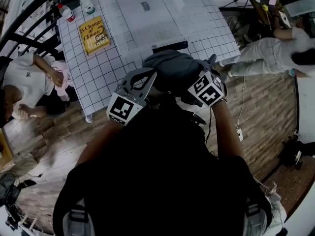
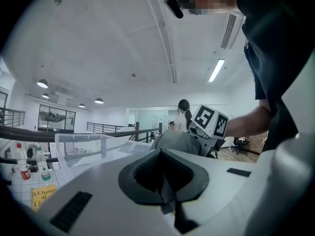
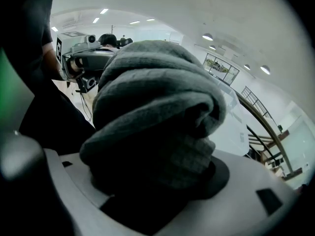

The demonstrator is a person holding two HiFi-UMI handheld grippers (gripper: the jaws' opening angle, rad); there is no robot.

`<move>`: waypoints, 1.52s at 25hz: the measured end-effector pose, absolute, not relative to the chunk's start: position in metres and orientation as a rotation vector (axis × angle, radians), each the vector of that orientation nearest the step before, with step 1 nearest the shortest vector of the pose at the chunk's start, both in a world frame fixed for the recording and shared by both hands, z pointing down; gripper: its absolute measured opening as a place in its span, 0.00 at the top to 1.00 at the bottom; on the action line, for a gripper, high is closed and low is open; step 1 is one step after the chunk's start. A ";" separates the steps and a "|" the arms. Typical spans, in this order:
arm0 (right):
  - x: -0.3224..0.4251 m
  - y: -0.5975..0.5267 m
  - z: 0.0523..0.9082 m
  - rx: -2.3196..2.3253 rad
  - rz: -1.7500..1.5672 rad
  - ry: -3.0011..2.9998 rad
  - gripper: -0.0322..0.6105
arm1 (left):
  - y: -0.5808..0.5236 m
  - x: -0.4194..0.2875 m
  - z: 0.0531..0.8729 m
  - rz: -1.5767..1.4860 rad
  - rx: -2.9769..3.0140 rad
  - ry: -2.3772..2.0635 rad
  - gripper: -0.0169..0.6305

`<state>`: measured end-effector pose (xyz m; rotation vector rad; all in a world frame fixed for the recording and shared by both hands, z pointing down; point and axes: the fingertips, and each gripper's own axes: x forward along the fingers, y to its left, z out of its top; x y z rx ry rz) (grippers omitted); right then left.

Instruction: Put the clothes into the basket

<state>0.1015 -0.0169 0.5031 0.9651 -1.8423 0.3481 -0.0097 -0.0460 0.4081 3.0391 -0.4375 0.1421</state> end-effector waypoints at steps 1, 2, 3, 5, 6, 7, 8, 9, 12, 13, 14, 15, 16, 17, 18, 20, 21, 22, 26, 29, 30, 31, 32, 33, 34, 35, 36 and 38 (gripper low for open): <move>0.102 -0.018 0.498 0.974 0.340 -1.841 0.41 | -0.048 -0.010 0.404 0.138 3.047 -0.445 0.97; 0.102 -0.019 0.493 0.981 0.333 -1.842 0.41 | -0.051 -0.010 0.400 0.132 3.054 -0.453 0.97; 0.103 -0.020 0.488 0.987 0.327 -1.841 0.41 | -0.053 -0.011 0.396 0.126 3.058 -0.460 0.97; 0.104 -0.022 0.477 0.996 0.312 -1.833 0.41 | -0.058 -0.011 0.388 0.113 3.061 -0.470 0.97; 0.105 -0.024 0.472 1.000 0.303 -1.829 0.41 | -0.060 -0.011 0.384 0.103 3.062 -0.474 0.97; 0.105 -0.025 0.466 1.003 0.293 -1.825 0.41 | -0.062 -0.011 0.380 0.092 3.064 -0.478 0.97; 0.105 -0.026 0.461 1.006 0.283 -1.823 0.41 | -0.063 -0.011 0.377 0.082 3.066 -0.482 0.97; 0.105 -0.027 0.455 1.010 0.273 -1.820 0.41 | -0.064 -0.011 0.373 0.073 3.069 -0.485 0.97; 0.107 -0.032 0.440 1.021 0.243 -1.813 0.41 | -0.068 -0.012 0.362 0.048 3.080 -0.497 0.97; 0.108 -0.035 0.435 1.025 0.233 -1.812 0.41 | -0.070 -0.012 0.358 0.041 3.085 -0.503 0.97; 0.109 -0.038 0.431 1.029 0.223 -1.813 0.41 | -0.072 -0.013 0.354 0.034 3.090 -0.511 0.97; 0.110 -0.042 0.426 1.033 0.213 -1.815 0.41 | -0.076 -0.013 0.351 0.029 3.094 -0.520 0.97; 0.111 -0.045 0.422 1.036 0.202 -1.817 0.41 | -0.079 -0.013 0.349 0.026 3.094 -0.530 0.97; 0.113 -0.048 0.417 1.039 0.192 -1.815 0.41 | -0.083 -0.014 0.347 0.025 3.092 -0.540 0.97; 0.115 -0.051 0.413 1.040 0.183 -1.814 0.41 | -0.085 -0.013 0.345 0.024 3.090 -0.549 0.97; 0.118 -0.056 0.406 1.039 0.163 -1.819 0.41 | -0.089 -0.011 0.341 0.009 3.089 -0.569 0.97; 0.119 -0.060 0.403 1.038 0.153 -1.821 0.41 | -0.091 -0.010 0.339 -0.002 3.091 -0.583 0.97; 0.121 -0.063 0.400 1.036 0.143 -1.820 0.41 | -0.093 -0.009 0.337 -0.008 3.095 -0.597 0.97; 0.124 -0.080 0.386 1.022 0.103 -1.824 0.41 | -0.106 -0.008 0.329 -0.021 3.089 -0.651 0.97; 0.127 -0.095 0.376 1.018 0.069 -1.828 0.41 | -0.116 -0.007 0.324 -0.022 3.093 -0.687 0.97; 0.128 -0.100 0.373 1.019 0.060 -1.831 0.41 | -0.119 -0.007 0.322 -0.023 3.091 -0.698 0.97; 0.130 -0.105 0.369 1.021 0.051 -1.835 0.41 | -0.122 -0.006 0.318 -0.025 3.088 -0.708 0.97; 0.131 -0.110 0.365 1.024 0.043 -1.843 0.41 | -0.126 -0.006 0.315 -0.030 3.087 -0.717 0.97; 0.133 -0.116 0.361 1.027 0.035 -1.851 0.41 | -0.129 -0.006 0.312 -0.034 3.087 -0.727 0.97; 0.134 -0.122 0.356 1.029 0.027 -1.858 0.41 | -0.133 -0.005 0.309 -0.037 3.086 -0.736 0.97; 0.136 -0.128 0.352 1.032 0.018 -1.863 0.41 | -0.136 -0.005 0.307 -0.037 3.085 -0.747 0.97; 0.138 -0.134 0.349 1.036 0.008 -1.864 0.41 | -0.140 -0.005 0.306 -0.036 3.084 -0.758 0.97; 0.140 -0.145 0.341 1.042 -0.011 -1.867 0.41 | -0.146 -0.005 0.304 -0.035 3.080 -0.778 0.97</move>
